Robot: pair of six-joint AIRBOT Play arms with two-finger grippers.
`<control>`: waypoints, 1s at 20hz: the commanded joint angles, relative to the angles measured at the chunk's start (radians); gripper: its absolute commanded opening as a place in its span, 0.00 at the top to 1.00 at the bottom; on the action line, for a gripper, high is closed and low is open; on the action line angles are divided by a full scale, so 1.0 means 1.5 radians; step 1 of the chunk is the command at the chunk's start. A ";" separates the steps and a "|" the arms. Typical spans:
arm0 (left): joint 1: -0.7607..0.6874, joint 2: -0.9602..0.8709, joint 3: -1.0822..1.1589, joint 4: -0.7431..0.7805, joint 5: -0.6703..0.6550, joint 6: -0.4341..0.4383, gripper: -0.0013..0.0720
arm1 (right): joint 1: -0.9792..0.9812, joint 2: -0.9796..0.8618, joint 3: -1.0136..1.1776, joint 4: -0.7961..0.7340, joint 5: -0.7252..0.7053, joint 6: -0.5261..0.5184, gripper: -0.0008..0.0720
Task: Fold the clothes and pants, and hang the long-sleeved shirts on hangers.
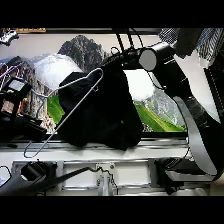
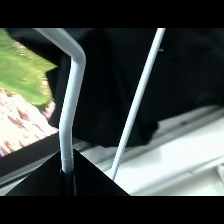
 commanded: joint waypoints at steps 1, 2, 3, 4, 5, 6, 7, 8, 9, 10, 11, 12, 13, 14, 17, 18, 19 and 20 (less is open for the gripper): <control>-0.011 -0.036 0.000 0.046 0.022 -0.004 0.96 | 0.001 0.021 0.006 0.002 0.051 0.000 0.94; -0.011 -0.051 0.000 0.055 0.033 -0.001 0.96 | 0.001 0.027 0.006 0.003 0.056 0.000 0.94; -0.011 -0.064 0.000 0.054 0.050 0.016 0.96 | 0.001 0.032 0.006 0.003 0.059 0.000 0.94; -0.012 -0.077 0.000 0.045 0.071 0.036 0.96 | 0.001 0.036 0.006 0.002 0.061 0.000 0.94; -0.011 -0.089 0.000 0.042 0.094 0.044 0.96 | 0.001 0.039 0.006 0.003 0.062 0.000 0.94; -0.011 -0.099 0.000 0.043 0.119 0.051 0.96 | 0.001 0.040 0.006 0.003 0.065 0.000 0.94; -0.011 -0.112 0.000 0.047 0.146 0.062 0.96 | 0.001 0.041 0.006 0.007 0.071 0.000 0.94; -0.011 -0.124 0.000 0.047 0.175 0.077 0.96 | 0.001 0.041 0.006 0.011 0.075 0.000 0.94; -0.011 -0.138 0.000 0.047 0.207 0.099 0.96 | 0.001 0.041 0.006 0.014 0.078 0.000 0.94; -0.011 -0.151 0.000 0.044 0.238 0.128 0.96 | 0.001 0.041 0.006 0.014 0.080 0.000 0.94; -0.011 -0.164 0.000 0.041 0.266 0.162 0.96 | 0.000 0.041 0.006 0.014 0.082 0.000 0.94; -0.011 -0.179 0.000 0.041 0.291 0.198 0.96 | 0.000 0.041 0.006 0.014 0.085 0.000 0.94; -0.011 -0.193 0.000 0.041 0.313 0.235 0.96 | 0.000 0.041 0.006 0.014 0.088 0.000 0.94; -0.009 -0.207 0.000 0.033 0.343 0.257 0.96 | 0.000 0.041 0.006 0.014 0.091 0.000 0.94; 0.025 -0.261 0.000 -0.063 0.464 0.300 0.96 | 0.000 0.041 0.006 0.015 0.109 0.000 0.94; 0.043 -0.283 0.000 -0.117 0.494 0.326 0.96 | 0.001 0.042 0.006 0.014 0.121 -0.001 0.94; 0.067 -0.303 0.000 -0.186 0.513 0.348 0.96 | 0.000 0.042 0.006 0.014 0.134 -0.002 0.94; 0.100 -0.322 0.000 -0.285 0.522 0.385 0.96 | 0.000 0.042 0.006 0.014 0.149 -0.008 0.94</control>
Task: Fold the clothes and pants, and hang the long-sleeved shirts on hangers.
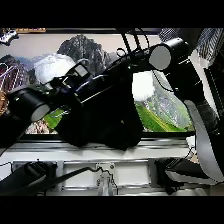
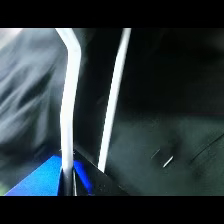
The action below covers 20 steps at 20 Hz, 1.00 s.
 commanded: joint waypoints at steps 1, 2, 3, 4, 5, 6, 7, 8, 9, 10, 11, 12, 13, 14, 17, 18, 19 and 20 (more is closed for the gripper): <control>0.093 -0.068 0.001 -0.303 0.085 0.147 0.96 | 0.001 0.001 0.001 -0.001 0.047 -0.012 0.94; 0.138 -0.085 0.001 -0.438 0.075 0.217 0.96 | 0.000 0.001 0.001 -0.004 0.050 -0.012 0.94; 0.183 -0.100 0.001 -0.565 0.057 0.288 0.96 | 0.000 0.001 0.001 -0.016 0.048 -0.012 0.94; 0.230 -0.117 0.001 -0.693 0.023 0.362 0.96 | 0.000 0.001 0.001 -0.027 0.045 -0.012 0.94; 0.272 -0.135 0.001 -0.793 -0.019 0.418 0.96 | 0.000 0.001 0.001 -0.035 0.041 -0.012 0.94; 0.314 -0.155 0.002 -0.884 -0.069 0.461 0.96 | 0.000 0.001 0.001 -0.037 0.037 -0.012 0.94; 0.349 -0.176 0.002 -0.949 -0.115 0.488 0.96 | 0.000 0.001 0.001 -0.039 0.027 -0.012 0.94; 0.379 -0.202 0.002 -1.002 -0.156 0.507 0.96 | 0.000 0.000 0.001 -0.045 0.011 -0.012 0.94; 0.402 -0.227 0.002 -1.046 -0.182 0.520 0.96 | 0.000 0.000 0.001 -0.054 -0.016 -0.012 0.94; 0.419 -0.257 0.002 -1.100 -0.215 0.538 0.96 | 0.000 -0.001 0.001 -0.062 -0.049 -0.011 0.94; 0.432 -0.288 0.002 -1.157 -0.257 0.555 0.96 | 0.000 -0.003 0.001 -0.064 -0.081 -0.011 0.94; 0.442 -0.324 0.002 -1.218 -0.312 0.568 0.96 | 0.000 -0.007 0.001 -0.063 -0.110 -0.008 0.94; 0.448 -0.360 0.002 -1.264 -0.370 0.569 0.96 | 0.000 -0.013 0.001 -0.063 -0.126 -0.007 0.94; 0.451 -0.392 0.003 -1.290 -0.421 0.571 0.96 | 0.000 -0.019 0.001 -0.062 -0.131 -0.001 0.94; 0.451 -0.472 0.003 -1.300 -0.540 0.546 0.96 | 0.000 -0.035 0.001 -0.065 -0.126 0.011 0.94; 0.451 -0.494 0.003 -1.300 -0.576 0.532 0.96 | 0.000 -0.040 0.001 -0.068 -0.128 0.011 0.94; 0.451 -0.511 0.003 -1.296 -0.592 0.512 0.96 | 0.000 -0.045 0.001 -0.074 -0.128 0.011 0.94; 0.451 -0.522 0.003 -1.291 -0.592 0.499 0.96 | 0.000 -0.049 0.001 -0.074 -0.128 0.012 0.94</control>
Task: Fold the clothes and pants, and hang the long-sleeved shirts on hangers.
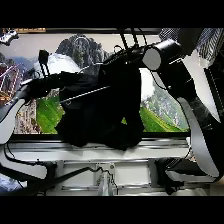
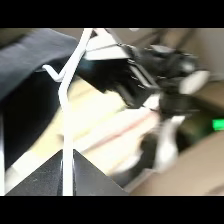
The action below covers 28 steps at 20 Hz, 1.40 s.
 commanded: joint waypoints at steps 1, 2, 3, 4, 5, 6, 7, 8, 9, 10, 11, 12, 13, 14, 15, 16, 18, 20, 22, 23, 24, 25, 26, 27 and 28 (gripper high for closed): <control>0.002 -0.064 0.000 -0.030 -0.095 -0.034 0.96 | 0.000 -0.014 0.001 -0.005 -0.012 0.011 0.94; -0.004 -0.071 0.000 -0.031 -0.095 -0.034 0.96 | 0.001 -0.014 0.001 0.003 -0.016 0.014 0.94; -0.015 -0.080 0.000 -0.034 -0.095 -0.034 0.96 | 0.002 -0.013 0.001 0.021 -0.021 0.014 0.94; -0.028 -0.089 0.001 -0.038 -0.093 -0.033 0.96 | 0.005 -0.013 0.001 0.046 -0.027 0.014 0.94; -0.042 -0.098 0.001 -0.054 -0.090 -0.031 0.96 | 0.007 -0.013 0.001 0.067 -0.031 0.014 0.94; -0.060 -0.110 0.001 -0.090 -0.090 -0.022 0.96 | 0.013 -0.013 0.001 0.086 -0.030 0.014 0.94; -0.076 -0.121 0.001 -0.135 -0.090 -0.018 0.96 | 0.024 -0.012 0.001 0.103 -0.023 0.013 0.94; -0.094 -0.135 0.007 -0.178 -0.091 -0.017 0.96 | 0.038 -0.012 0.001 0.116 -0.011 0.006 0.94; -0.111 -0.147 0.020 -0.202 -0.091 -0.018 0.96 | 0.056 -0.012 0.001 0.125 0.006 -0.005 0.94; -0.125 -0.155 0.036 -0.209 -0.091 -0.019 0.96 | 0.075 -0.011 0.001 0.124 0.025 -0.006 0.94; -0.137 -0.163 0.055 -0.214 -0.096 -0.019 0.96 | 0.091 -0.011 0.001 0.124 0.044 -0.013 0.94; -0.143 -0.165 0.069 -0.220 -0.095 -0.020 0.96 | 0.102 -0.008 0.001 0.118 0.060 -0.016 0.94; -0.143 -0.166 0.079 -0.226 -0.095 -0.018 0.96 | 0.108 -0.004 0.001 0.109 0.069 -0.016 0.94; -0.143 -0.166 0.087 -0.229 -0.095 -0.018 0.96 | 0.109 0.003 0.001 0.100 0.073 -0.015 0.94; -0.138 -0.166 0.092 -0.229 -0.096 -0.017 0.96 | 0.107 0.011 0.001 0.094 0.071 -0.015 0.94; -0.134 -0.165 0.095 -0.230 -0.096 -0.018 0.96 | 0.102 0.020 0.001 0.089 0.070 -0.015 0.94; -0.130 -0.164 0.095 -0.239 -0.096 -0.018 0.96 | 0.091 0.042 0.001 0.087 0.073 -0.015 0.94; -0.130 -0.157 0.095 -0.244 -0.096 -0.018 0.96 | 0.082 0.065 0.001 0.083 0.075 -0.016 0.94; -0.130 -0.145 0.096 -0.244 -0.096 -0.018 0.96 | 0.072 0.081 0.001 0.083 0.075 -0.018 0.94; -0.130 -0.135 0.096 -0.248 -0.096 -0.018 0.96 | 0.069 0.088 0.001 0.083 0.078 -0.019 0.94; -0.131 -0.122 0.096 -0.259 -0.096 -0.017 0.96 | 0.069 0.093 0.001 0.082 0.083 -0.021 0.94; -0.131 -0.110 0.096 -0.272 -0.096 -0.014 0.96 | 0.069 0.095 0.001 0.084 0.091 -0.021 0.94; -0.131 -0.096 0.096 -0.281 -0.096 -0.007 0.96 | 0.069 0.098 0.001 0.085 0.099 -0.021 0.94; -0.131 -0.083 0.096 -0.284 -0.096 -0.001 0.96 | 0.070 0.100 0.001 0.087 0.110 -0.021 0.94; -0.131 -0.072 0.096 -0.283 -0.096 0.002 0.96 | 0.070 0.104 0.001 0.092 0.121 -0.021 0.94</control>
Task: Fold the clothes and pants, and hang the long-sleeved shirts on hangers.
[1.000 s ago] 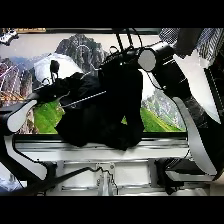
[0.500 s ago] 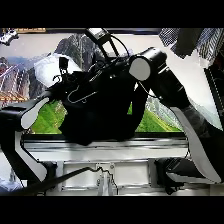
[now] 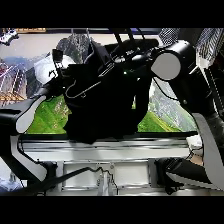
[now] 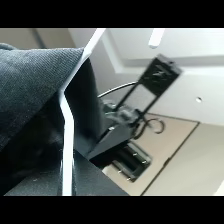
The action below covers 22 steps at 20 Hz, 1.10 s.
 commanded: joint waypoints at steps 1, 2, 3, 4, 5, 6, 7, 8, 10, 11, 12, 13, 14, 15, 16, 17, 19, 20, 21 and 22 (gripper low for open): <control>-0.001 0.040 0.001 -0.016 -0.002 0.011 0.96 | -0.001 0.016 0.001 0.012 0.037 -0.001 0.94; -0.002 0.047 0.001 -0.016 -0.002 0.011 0.96 | -0.001 0.022 0.001 0.020 0.043 -0.001 0.94; -0.003 0.052 0.001 -0.016 -0.002 0.011 0.96 | -0.001 0.031 0.001 0.024 0.047 -0.001 0.94; -0.006 0.056 0.001 -0.016 -0.002 0.011 0.96 | -0.002 0.038 0.001 0.026 0.050 -0.001 0.94; -0.008 0.058 0.001 -0.016 -0.002 0.009 0.96 | -0.002 0.048 0.001 0.026 0.051 -0.001 0.94; -0.010 0.060 0.001 -0.016 -0.002 0.006 0.96 | -0.002 0.057 0.001 0.026 0.051 -0.001 0.93; -0.013 0.061 0.001 -0.016 -0.002 0.005 0.96 | -0.001 0.067 0.001 0.026 0.051 -0.001 0.88; -0.017 0.063 0.001 -0.016 -0.002 0.004 0.96 | -0.002 0.077 0.001 0.026 0.051 -0.001 0.78; -0.023 0.067 0.001 -0.017 -0.002 0.004 0.96 | -0.002 0.094 0.001 0.033 0.054 0.000 0.72; -0.025 0.068 0.001 -0.017 -0.002 0.001 0.96 | -0.002 0.102 0.001 0.034 0.058 0.000 0.72; -0.029 0.068 0.001 -0.017 -0.002 -0.007 0.96 | -0.002 0.113 0.001 0.033 0.062 -0.001 0.72; -0.030 0.068 0.001 -0.016 -0.002 -0.013 0.96 | -0.002 0.129 0.001 0.013 0.060 -0.002 0.72; -0.030 0.069 0.001 -0.016 -0.002 -0.020 0.96 | -0.002 0.145 0.007 -0.033 0.055 -0.020 0.72; -0.030 0.069 0.001 -0.016 -0.002 -0.022 0.96 | -0.002 0.162 0.019 -0.098 0.045 -0.054 0.75; -0.030 0.071 0.001 -0.016 -0.002 -0.024 0.96 | -0.002 0.177 0.032 -0.171 0.043 -0.106 0.76; -0.030 0.074 0.001 -0.016 -0.002 -0.024 0.96 | -0.002 0.191 0.043 -0.239 0.034 -0.180 0.76; -0.030 0.081 0.001 -0.016 -0.001 -0.024 0.96 | -0.003 0.216 0.049 -0.369 -0.031 -0.278 0.72; -0.030 0.084 0.001 -0.016 -0.001 -0.024 0.96 | -0.013 0.220 0.049 -0.400 -0.054 -0.294 0.60; -0.030 0.086 0.001 -0.016 -0.001 -0.024 0.96 | -0.031 0.218 0.049 -0.406 -0.063 -0.318 0.35; -0.030 0.087 0.001 -0.016 -0.001 -0.024 0.96 | -0.051 0.209 0.049 -0.401 -0.058 -0.342 0.21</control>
